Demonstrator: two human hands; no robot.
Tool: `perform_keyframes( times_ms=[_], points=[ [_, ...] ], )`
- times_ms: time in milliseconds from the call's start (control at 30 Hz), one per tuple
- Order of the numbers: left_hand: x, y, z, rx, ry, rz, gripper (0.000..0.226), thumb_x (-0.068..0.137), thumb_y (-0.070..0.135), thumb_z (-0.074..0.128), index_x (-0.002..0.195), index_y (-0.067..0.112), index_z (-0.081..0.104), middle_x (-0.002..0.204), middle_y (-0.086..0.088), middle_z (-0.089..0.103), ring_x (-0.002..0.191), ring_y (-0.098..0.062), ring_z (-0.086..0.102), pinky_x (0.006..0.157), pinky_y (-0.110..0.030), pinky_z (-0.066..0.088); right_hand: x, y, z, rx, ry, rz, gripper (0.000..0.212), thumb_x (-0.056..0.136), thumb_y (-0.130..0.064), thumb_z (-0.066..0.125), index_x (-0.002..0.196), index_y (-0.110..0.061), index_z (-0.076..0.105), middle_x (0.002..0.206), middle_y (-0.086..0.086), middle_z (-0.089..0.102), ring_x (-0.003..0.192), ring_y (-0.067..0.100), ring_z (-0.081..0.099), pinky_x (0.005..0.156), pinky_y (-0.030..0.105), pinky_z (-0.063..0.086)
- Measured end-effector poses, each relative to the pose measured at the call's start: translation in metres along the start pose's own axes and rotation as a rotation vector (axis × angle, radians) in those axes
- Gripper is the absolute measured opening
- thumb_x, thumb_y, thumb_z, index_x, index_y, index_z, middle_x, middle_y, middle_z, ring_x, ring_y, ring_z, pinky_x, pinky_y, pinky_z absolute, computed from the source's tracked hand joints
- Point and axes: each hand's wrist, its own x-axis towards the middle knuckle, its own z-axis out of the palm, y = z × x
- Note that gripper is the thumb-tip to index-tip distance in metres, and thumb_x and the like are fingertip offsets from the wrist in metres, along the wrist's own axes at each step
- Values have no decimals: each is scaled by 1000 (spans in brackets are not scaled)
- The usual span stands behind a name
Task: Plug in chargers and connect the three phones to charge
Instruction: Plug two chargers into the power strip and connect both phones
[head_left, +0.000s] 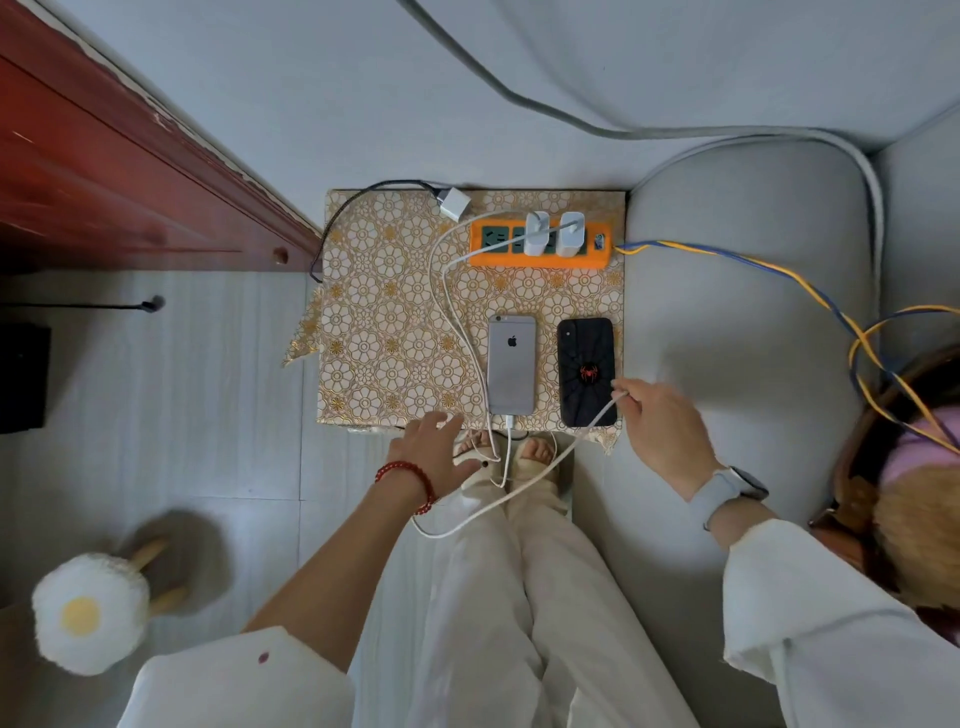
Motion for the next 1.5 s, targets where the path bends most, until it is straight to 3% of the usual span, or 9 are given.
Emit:
perform_keyframes(
  times_ms=[167,300,433,567,700,933,1200,1433,1500],
  points=[
    [15,34,-7,-168,190,96,56,86,37,49,136,18,32,145,-9,30,132,-28,28,107,-46,33,-3,6,12,372,-165,107,39,88,6,32,122,-3,49,118,20,59,104,31,58,87,35,45],
    [34,65,-8,-345,293,103,43,91,21,42,132,11,39,136,-13,43,122,-28,43,102,-42,39,5,3,27,419,45,144,23,92,-5,38,107,-1,54,104,22,62,94,36,62,84,41,48],
    [58,98,5,-497,244,90,38,91,13,40,129,7,43,132,-15,47,115,-29,51,98,-40,43,25,-3,41,367,106,164,17,92,-6,34,107,-6,43,90,24,63,81,41,62,71,48,51],
    [77,115,21,-598,178,37,41,91,8,39,131,5,39,135,-17,42,118,-31,48,101,-37,39,40,-2,53,255,147,194,35,92,-3,35,127,-7,34,103,25,65,89,45,62,68,44,48],
    [87,125,29,-623,165,44,31,87,5,40,118,1,47,120,-24,49,105,-33,51,89,-34,41,45,1,65,153,127,241,21,92,-2,32,109,-2,45,104,25,63,92,43,61,63,37,42],
    [98,133,25,-952,103,-71,37,82,-6,39,115,-1,52,109,-22,61,96,-33,58,84,-40,49,46,-7,73,491,182,295,19,85,6,39,100,2,49,110,22,57,104,37,52,88,41,42],
    [79,101,13,-1251,74,-167,28,90,9,48,117,3,49,114,-20,60,100,-32,59,88,-49,51,34,10,52,600,73,159,15,95,-8,35,96,-8,50,92,15,63,79,28,57,56,28,36],
    [60,78,5,-1276,180,-153,17,88,12,50,104,10,56,104,-18,65,94,-30,63,81,-41,54,1,-6,44,710,3,149,19,96,-25,31,101,-22,49,71,-4,53,56,6,45,50,16,34],
    [56,74,0,-1323,222,-166,11,88,12,51,96,15,58,100,-17,65,94,-30,64,81,-39,53,-10,-12,45,708,-7,143,25,96,-35,29,98,-26,52,73,-10,56,65,6,52,63,23,41]
  ],
)
